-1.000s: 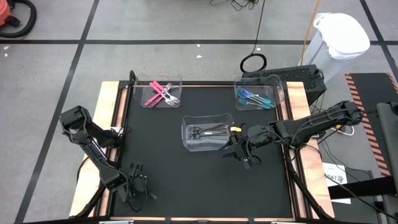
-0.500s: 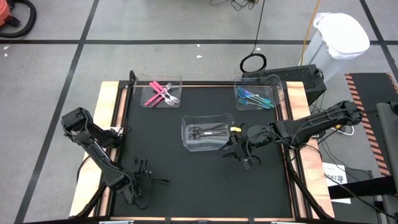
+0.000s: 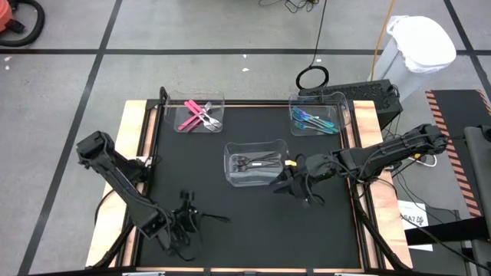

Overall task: Sort silverware by color (type)
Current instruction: Put the silver fork into the middle transparent bin

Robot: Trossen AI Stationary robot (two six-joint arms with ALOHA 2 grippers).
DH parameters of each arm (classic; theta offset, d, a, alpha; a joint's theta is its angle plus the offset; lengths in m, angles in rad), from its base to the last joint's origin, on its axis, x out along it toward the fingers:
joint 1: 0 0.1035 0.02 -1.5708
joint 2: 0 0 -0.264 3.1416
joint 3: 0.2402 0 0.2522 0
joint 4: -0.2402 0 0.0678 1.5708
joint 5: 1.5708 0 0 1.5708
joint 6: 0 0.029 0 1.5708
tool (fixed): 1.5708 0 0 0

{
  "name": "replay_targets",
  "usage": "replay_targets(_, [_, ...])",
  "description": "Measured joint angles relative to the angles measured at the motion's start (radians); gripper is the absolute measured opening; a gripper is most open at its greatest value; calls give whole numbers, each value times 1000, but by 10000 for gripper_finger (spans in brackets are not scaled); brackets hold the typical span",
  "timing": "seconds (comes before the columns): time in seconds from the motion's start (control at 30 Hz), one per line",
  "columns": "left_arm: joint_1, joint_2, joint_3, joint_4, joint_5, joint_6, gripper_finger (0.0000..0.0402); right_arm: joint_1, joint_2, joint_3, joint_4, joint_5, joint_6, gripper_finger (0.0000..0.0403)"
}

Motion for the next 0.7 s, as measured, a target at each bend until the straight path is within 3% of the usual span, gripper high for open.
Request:
replay_targets(0.3, [99, -111, 47, 99, -123, 254, 2, 1, 0, 0, 53, 124, -284, 140])
replay_targets(0.5, [198, -190, 47, 189, -63, 459, 2, 1, 0, 0, 52, 138, -429, 140])
replay_targets(0.7, [301, -213, 16, 303, 14, 580, 2, 1, 0, 0, 52, 310, -498, 140])
